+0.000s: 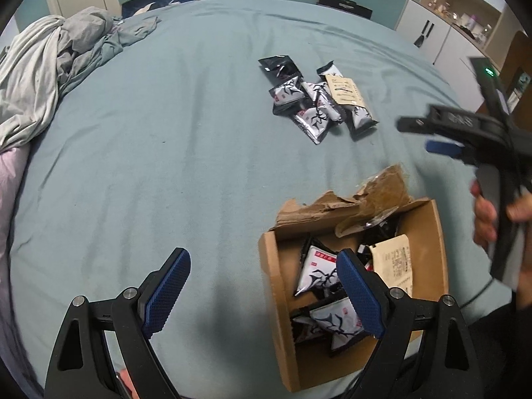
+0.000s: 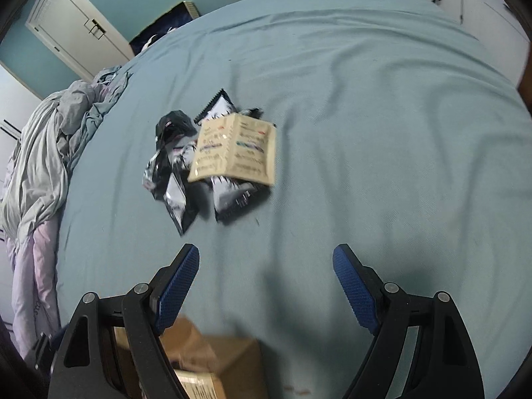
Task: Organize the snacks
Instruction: 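Grasp a tan sachet with the right gripper while the left grasps a white deer-print packet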
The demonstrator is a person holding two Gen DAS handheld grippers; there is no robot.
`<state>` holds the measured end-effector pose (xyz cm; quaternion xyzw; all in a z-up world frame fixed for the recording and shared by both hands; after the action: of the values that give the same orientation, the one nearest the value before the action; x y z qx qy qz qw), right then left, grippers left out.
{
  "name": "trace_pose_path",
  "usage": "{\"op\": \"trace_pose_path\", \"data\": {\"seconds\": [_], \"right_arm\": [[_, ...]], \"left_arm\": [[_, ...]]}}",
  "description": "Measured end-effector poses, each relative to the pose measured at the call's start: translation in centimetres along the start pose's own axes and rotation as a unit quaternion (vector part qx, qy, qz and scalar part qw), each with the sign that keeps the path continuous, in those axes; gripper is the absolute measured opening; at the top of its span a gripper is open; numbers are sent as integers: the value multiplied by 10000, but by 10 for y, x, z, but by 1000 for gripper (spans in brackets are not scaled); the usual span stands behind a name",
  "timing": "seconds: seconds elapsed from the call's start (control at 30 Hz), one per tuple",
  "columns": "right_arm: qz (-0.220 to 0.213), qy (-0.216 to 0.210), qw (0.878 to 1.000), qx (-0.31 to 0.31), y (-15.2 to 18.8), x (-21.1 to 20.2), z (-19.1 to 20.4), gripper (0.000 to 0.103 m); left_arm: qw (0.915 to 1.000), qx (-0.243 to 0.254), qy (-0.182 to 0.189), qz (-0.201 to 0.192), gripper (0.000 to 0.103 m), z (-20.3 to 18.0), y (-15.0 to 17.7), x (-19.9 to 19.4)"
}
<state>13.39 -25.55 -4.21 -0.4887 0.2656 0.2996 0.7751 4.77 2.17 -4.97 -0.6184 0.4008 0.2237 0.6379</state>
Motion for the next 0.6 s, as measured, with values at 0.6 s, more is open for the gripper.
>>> {"op": "trace_pose_path", "data": {"seconds": [0.6], "right_arm": [[127,-374,9992,93,-47,117,9,82]], "left_arm": [[10000,-73,-11,-67,91,4,-12,12]]}}
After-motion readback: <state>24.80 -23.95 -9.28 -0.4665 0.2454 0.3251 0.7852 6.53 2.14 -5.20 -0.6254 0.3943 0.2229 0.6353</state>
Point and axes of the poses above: each gripper's, at about its wrist camera, not at the fingertips, and x roughly the way its jaws point, z to its left, y to its underside, the point moved 4 cm from there along x, roughly the way its jaws point, and after that the axes turned 15 degrees about -z, right-handed, at the moved point
